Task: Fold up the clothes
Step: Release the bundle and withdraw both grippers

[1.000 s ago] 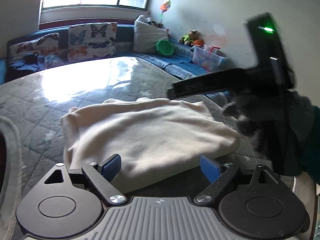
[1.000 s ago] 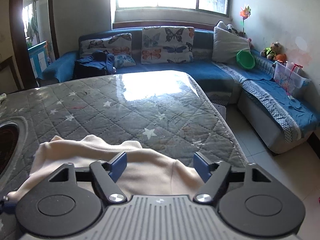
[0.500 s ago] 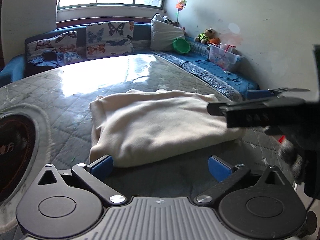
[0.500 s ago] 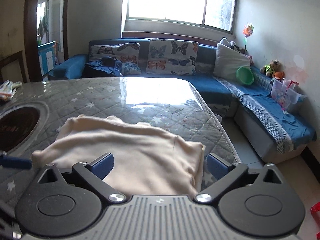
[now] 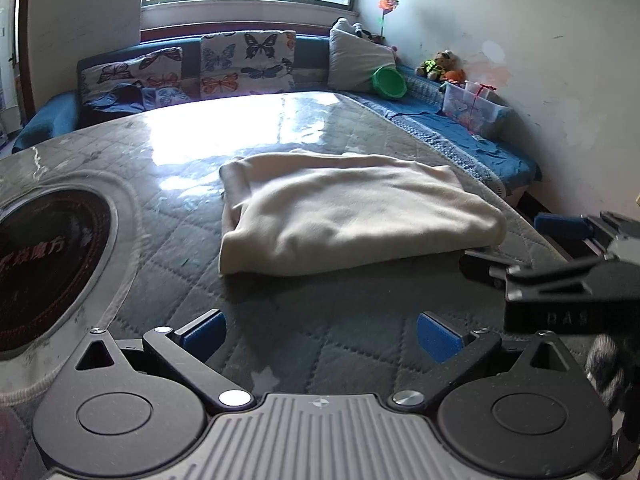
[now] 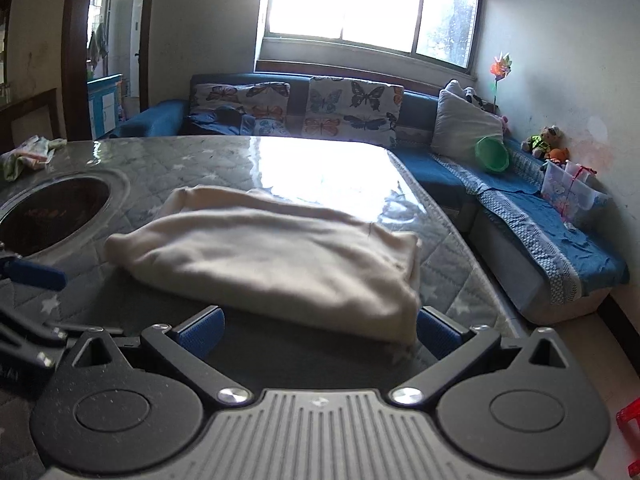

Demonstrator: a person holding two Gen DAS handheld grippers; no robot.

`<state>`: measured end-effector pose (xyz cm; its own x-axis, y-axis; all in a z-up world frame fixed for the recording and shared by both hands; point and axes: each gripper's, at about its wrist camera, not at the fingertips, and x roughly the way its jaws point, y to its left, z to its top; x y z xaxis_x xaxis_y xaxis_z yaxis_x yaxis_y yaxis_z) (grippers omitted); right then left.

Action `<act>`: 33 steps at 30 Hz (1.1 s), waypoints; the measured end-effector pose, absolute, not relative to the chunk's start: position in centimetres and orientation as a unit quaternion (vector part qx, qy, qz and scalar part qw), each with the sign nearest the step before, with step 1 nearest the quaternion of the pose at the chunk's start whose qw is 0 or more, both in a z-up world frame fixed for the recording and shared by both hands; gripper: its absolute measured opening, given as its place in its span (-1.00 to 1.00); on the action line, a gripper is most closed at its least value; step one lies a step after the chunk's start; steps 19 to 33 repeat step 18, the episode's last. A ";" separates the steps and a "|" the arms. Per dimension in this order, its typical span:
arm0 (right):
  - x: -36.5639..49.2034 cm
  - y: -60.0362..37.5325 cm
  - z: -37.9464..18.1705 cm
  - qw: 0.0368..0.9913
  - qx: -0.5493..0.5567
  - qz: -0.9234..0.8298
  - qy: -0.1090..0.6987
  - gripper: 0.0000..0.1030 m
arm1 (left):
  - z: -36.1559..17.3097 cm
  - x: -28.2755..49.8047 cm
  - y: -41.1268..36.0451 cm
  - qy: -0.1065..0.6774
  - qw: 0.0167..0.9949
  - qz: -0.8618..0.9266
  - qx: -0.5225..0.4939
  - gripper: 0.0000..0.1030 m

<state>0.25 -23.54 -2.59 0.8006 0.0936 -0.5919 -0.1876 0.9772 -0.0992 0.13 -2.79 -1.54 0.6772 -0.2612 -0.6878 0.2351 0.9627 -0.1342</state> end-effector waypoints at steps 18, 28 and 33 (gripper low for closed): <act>-2.7 -23.9 -4.3 0.943 -0.043 0.073 0.321 1.00 | -2.2 -1.7 -2.6 0.384 0.917 -0.104 -0.011 1.00; -2.7 -23.9 -4.3 0.943 -0.043 0.073 0.321 1.00 | -2.2 -1.7 -2.6 0.384 0.917 -0.104 -0.011 1.00; -2.7 -23.9 -4.3 0.943 -0.043 0.073 0.321 1.00 | -2.2 -1.7 -2.6 0.384 0.917 -0.104 -0.011 1.00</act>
